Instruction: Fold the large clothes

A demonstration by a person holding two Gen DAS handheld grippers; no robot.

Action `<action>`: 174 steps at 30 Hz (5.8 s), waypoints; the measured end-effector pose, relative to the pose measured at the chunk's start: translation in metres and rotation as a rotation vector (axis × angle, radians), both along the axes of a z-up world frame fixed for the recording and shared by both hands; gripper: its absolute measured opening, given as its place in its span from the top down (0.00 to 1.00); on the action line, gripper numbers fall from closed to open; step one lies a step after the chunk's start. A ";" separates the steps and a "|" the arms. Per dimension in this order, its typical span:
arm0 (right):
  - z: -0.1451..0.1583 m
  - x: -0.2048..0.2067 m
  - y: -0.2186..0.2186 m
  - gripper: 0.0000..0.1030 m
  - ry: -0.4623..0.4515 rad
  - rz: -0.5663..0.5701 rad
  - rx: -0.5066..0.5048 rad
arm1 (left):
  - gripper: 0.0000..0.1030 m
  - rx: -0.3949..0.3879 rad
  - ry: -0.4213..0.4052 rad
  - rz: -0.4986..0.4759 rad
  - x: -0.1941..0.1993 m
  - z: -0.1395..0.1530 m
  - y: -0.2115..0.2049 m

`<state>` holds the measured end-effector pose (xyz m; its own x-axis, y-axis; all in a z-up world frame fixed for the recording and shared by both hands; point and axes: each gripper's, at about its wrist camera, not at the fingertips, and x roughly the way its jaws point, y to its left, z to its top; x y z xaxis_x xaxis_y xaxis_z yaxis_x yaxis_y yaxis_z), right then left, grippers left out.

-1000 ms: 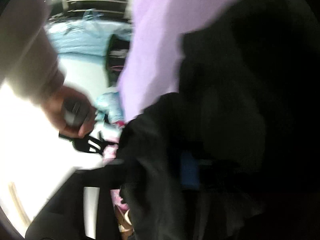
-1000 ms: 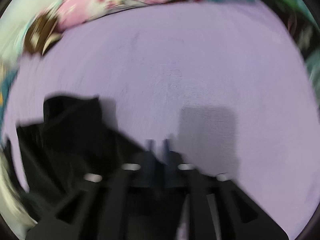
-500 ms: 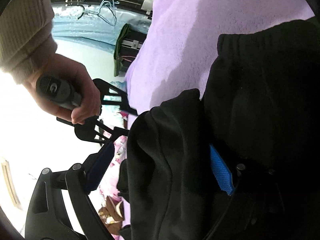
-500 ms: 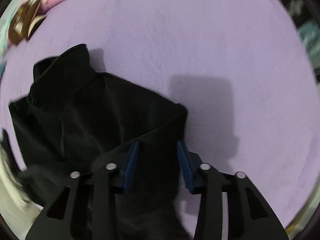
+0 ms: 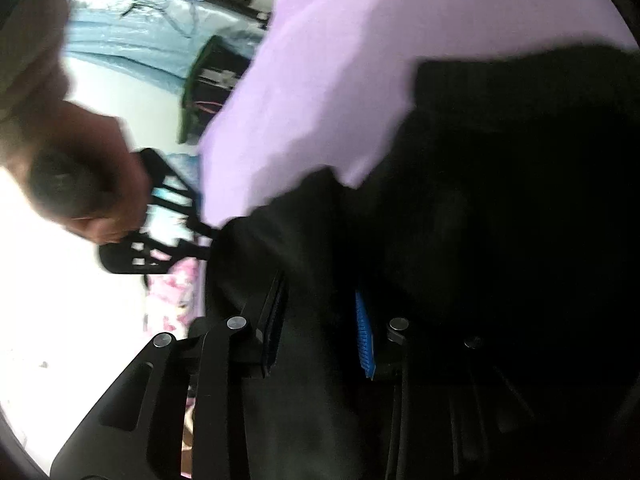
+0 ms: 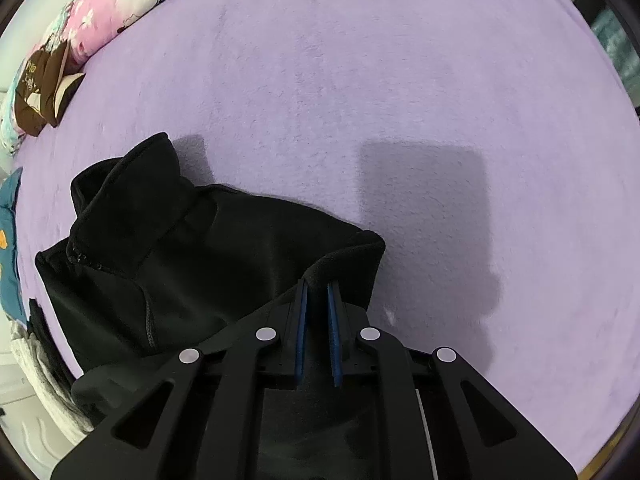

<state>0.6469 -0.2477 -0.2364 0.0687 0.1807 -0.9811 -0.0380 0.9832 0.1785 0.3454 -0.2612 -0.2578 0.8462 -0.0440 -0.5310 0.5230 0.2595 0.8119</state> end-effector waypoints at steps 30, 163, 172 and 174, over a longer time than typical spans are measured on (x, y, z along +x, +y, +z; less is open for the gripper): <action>-0.009 0.022 -0.013 0.98 -0.101 -0.099 0.074 | 0.89 0.095 -0.054 -0.015 -0.005 -0.024 0.002; -0.072 -0.533 -0.093 0.83 -0.226 0.013 0.247 | 0.89 -1.334 0.832 1.097 -0.256 -0.034 0.415; -0.056 -0.540 -0.103 0.84 -0.272 -0.032 0.370 | 0.92 -1.375 0.814 1.034 -0.261 -0.013 0.419; -0.053 -0.540 -0.104 0.84 -0.279 -0.043 0.407 | 0.92 -1.378 0.807 1.023 -0.262 -0.008 0.419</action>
<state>0.1068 -0.3515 -0.2895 0.3344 0.5371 -0.7743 -0.1005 0.8373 0.5374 0.0833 0.1581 -0.2662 0.4203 -0.4357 -0.7959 -0.1339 0.8378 -0.5293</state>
